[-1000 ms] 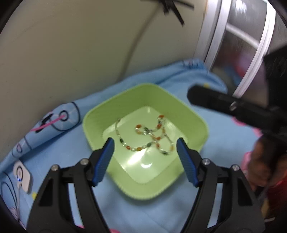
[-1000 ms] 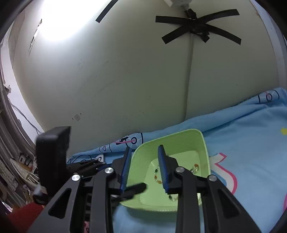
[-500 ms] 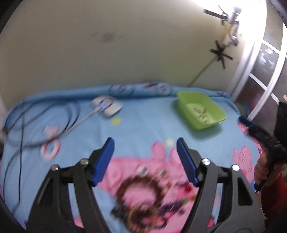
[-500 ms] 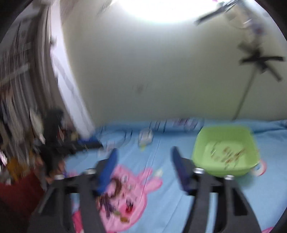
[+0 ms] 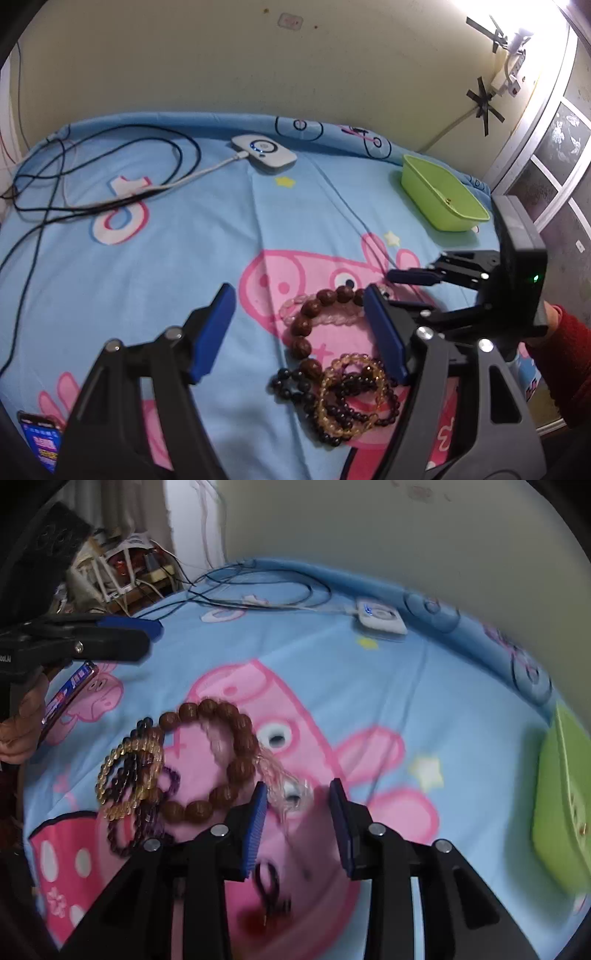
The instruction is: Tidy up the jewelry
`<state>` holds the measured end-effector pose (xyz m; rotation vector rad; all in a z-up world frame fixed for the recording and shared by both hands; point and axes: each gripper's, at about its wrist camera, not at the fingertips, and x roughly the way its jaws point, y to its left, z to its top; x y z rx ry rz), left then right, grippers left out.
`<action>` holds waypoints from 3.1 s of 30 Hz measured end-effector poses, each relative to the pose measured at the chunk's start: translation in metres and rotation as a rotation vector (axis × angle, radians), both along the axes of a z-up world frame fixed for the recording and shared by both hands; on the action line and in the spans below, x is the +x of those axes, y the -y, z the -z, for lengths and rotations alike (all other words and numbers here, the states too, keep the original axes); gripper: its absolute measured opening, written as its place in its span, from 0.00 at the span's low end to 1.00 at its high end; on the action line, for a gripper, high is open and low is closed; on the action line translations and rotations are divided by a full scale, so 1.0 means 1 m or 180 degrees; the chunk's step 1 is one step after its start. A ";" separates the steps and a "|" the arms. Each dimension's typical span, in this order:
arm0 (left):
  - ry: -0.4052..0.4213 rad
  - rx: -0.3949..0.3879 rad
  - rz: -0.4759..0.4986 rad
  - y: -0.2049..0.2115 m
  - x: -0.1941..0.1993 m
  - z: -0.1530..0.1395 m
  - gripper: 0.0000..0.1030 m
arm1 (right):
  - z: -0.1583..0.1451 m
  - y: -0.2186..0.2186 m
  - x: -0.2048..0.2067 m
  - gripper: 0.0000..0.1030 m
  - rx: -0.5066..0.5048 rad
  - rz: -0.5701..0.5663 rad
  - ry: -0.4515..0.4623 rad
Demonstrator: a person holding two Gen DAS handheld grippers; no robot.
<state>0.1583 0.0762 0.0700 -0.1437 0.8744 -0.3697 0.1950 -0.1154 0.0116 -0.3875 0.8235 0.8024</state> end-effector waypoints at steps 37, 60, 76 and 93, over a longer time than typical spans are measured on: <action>0.0616 0.0243 0.1281 0.184 0.038 -0.055 0.04 | -0.226 0.133 -0.065 0.00 0.1437 0.1014 0.1389; 0.0749 0.0445 0.1377 0.332 0.159 -0.148 0.05 | -0.233 0.272 0.050 0.00 0.1801 0.1983 0.1295; -0.0273 0.0855 0.1295 0.319 0.177 -0.018 0.38 | -0.058 0.275 0.092 0.37 0.1873 0.2302 -0.0103; 0.0283 0.0309 0.0109 0.052 0.001 -0.042 0.55 | -0.029 0.163 -0.067 0.17 0.2101 0.1511 -0.0463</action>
